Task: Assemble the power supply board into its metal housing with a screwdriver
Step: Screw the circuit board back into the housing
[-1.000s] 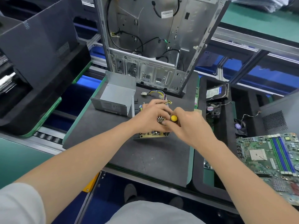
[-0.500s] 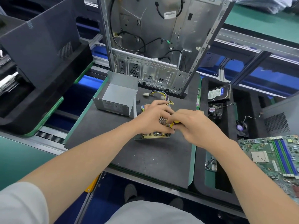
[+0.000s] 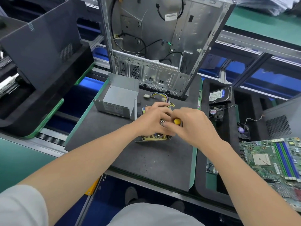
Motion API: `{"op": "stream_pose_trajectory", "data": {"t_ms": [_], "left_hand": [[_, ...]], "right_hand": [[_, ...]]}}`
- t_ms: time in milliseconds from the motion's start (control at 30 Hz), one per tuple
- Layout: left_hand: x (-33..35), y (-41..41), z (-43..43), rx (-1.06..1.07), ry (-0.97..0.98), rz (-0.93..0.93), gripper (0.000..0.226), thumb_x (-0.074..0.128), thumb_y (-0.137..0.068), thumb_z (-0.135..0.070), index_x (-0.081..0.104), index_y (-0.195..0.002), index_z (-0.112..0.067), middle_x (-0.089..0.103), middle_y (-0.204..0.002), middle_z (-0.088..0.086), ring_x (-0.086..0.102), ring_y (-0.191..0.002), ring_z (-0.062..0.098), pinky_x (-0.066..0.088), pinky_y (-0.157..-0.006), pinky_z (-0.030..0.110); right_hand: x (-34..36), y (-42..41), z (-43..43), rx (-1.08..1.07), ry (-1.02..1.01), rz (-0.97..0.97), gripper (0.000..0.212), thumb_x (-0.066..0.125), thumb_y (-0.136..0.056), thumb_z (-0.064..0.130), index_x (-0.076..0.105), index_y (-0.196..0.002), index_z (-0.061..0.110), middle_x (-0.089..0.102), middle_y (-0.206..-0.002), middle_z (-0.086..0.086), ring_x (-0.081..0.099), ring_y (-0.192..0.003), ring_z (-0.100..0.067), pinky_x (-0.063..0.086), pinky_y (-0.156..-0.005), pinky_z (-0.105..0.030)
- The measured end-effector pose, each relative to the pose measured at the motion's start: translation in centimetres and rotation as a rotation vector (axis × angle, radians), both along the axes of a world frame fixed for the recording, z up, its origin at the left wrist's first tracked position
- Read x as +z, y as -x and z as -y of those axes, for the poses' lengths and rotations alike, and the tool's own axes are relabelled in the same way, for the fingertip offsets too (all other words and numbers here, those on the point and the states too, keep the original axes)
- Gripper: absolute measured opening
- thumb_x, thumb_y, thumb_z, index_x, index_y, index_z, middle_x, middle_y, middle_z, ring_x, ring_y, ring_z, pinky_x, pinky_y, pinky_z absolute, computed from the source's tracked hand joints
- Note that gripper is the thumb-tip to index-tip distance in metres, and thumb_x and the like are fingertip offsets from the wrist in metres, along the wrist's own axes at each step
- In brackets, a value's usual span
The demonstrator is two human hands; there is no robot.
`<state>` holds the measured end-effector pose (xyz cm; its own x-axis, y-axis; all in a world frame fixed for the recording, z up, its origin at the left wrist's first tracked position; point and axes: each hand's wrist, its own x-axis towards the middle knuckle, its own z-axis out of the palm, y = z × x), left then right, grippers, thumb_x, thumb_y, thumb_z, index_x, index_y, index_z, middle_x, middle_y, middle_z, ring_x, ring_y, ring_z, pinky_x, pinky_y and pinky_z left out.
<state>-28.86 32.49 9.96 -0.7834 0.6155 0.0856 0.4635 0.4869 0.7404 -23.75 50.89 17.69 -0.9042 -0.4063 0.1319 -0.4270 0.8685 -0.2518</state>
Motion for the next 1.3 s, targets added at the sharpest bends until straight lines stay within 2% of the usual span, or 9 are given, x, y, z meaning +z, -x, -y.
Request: {"op": "stream_pose_trajectory", "data": {"t_ms": [167, 233, 400, 600, 767, 900, 1000, 1133, 1300], "left_hand": [[0.4, -0.2, 0.0, -0.016, -0.005, 0.001, 0.032, 0.089, -0.074, -0.046, 0.062, -0.078, -0.062, 0.058, -0.119, -0.036, 0.027, -0.145, 0.008, 0.023, -0.109, 0.049], [0.2, -0.1, -0.1, -0.006, -0.011, -0.016, 0.025, 0.089, -0.073, -0.048, 0.067, -0.079, -0.058, 0.058, -0.118, -0.038, 0.027, -0.145, 0.008, 0.022, -0.106, 0.048], [-0.3, 0.2, -0.2, 0.012, 0.006, -0.041, 0.026, 0.089, -0.073, -0.042, 0.082, -0.096, -0.033, 0.062, -0.124, -0.029, 0.027, -0.146, 0.010, 0.025, -0.109, 0.055], [-0.3, 0.1, -0.1, -0.013, 0.037, -0.039, 0.024, 0.089, -0.074, -0.040, 0.081, -0.094, -0.030, 0.060, -0.126, -0.029, 0.024, -0.147, 0.012, 0.025, -0.112, 0.056], [0.2, -0.3, 0.0, -0.026, 0.002, -0.023, 0.018, 0.080, -0.071, -0.048, 0.064, -0.075, -0.055, 0.056, -0.120, -0.039, 0.025, -0.146, 0.010, 0.024, -0.109, 0.055], [0.3, -0.2, -0.2, -0.029, 0.012, -0.023, 0.026, 0.079, -0.070, -0.051, 0.058, -0.067, -0.067, 0.052, -0.118, -0.046, 0.023, -0.147, 0.008, 0.023, -0.108, 0.050], [0.1, -0.1, -0.2, -0.013, 0.017, 0.000, 0.022, 0.089, -0.069, -0.049, 0.070, -0.078, -0.052, 0.058, -0.119, -0.038, 0.024, -0.146, 0.008, 0.024, -0.110, 0.054], [0.5, -0.2, -0.3, 0.004, -0.001, 0.023, 0.028, 0.092, -0.066, -0.049, 0.070, -0.080, -0.054, 0.060, -0.119, -0.034, 0.025, -0.145, 0.005, 0.023, -0.111, 0.052], [0.8, -0.3, -0.2, -0.005, 0.002, 0.030, 0.022, 0.088, -0.072, -0.043, 0.070, -0.078, -0.053, 0.062, -0.126, -0.026, 0.024, -0.145, 0.007, 0.024, -0.112, 0.055]], "right_hand": [[-0.1, 0.4, -1.9, 0.165, 0.000, 0.153, 0.022, 0.074, -0.093, 0.011, 0.073, -0.113, 0.019, 0.065, -0.098, 0.003, 0.064, -0.095, -0.025, 0.037, -0.075, -0.028], [-0.8, 0.1, -1.8, 0.111, 0.026, 0.114, 0.019, 0.073, -0.094, 0.014, 0.072, -0.113, 0.019, 0.065, -0.095, 0.002, 0.064, -0.092, -0.026, 0.030, -0.072, -0.028], [-1.8, -0.6, -0.7, -0.061, 0.030, -0.079, 0.040, 0.073, -0.093, 0.042, 0.059, -0.087, 0.006, 0.064, -0.070, -0.007, 0.063, -0.067, -0.038, 0.050, -0.061, -0.043], [-0.5, -0.5, 0.6, -0.101, 0.023, -0.163, 0.060, 0.086, -0.079, 0.049, 0.033, -0.070, 0.022, 0.020, -0.052, 0.011, 0.034, -0.050, -0.029, 0.031, -0.050, -0.031], [0.3, 0.4, -1.5, 0.221, 0.033, 0.097, 0.013, 0.076, -0.091, 0.027, 0.070, -0.101, 0.023, 0.051, -0.087, 0.017, 0.064, -0.084, -0.023, 0.045, -0.068, -0.035], [-0.4, 0.6, -1.0, 0.109, 0.067, 0.014, 0.022, 0.080, -0.090, 0.036, 0.072, -0.093, 0.016, 0.051, -0.073, 0.010, 0.060, -0.073, -0.024, 0.043, -0.065, -0.033], [-1.1, 0.5, -0.1, -0.057, 0.013, -0.047, 0.037, 0.081, -0.085, 0.043, 0.059, -0.076, 0.013, 0.051, -0.062, 0.001, 0.056, -0.063, -0.030, 0.036, -0.058, -0.033], [-1.1, -0.3, 1.3, -0.125, 0.015, -0.143, 0.032, 0.086, -0.077, 0.024, 0.056, -0.071, 0.014, 0.045, -0.047, -0.013, 0.051, -0.044, -0.040, 0.031, -0.050, -0.031], [-0.1, -0.1, 0.2, -0.012, 0.044, -0.086, 0.021, 0.077, -0.086, 0.039, 0.062, -0.082, 0.025, 0.050, -0.077, 0.009, 0.059, -0.065, -0.029, 0.040, -0.055, -0.031]]}}
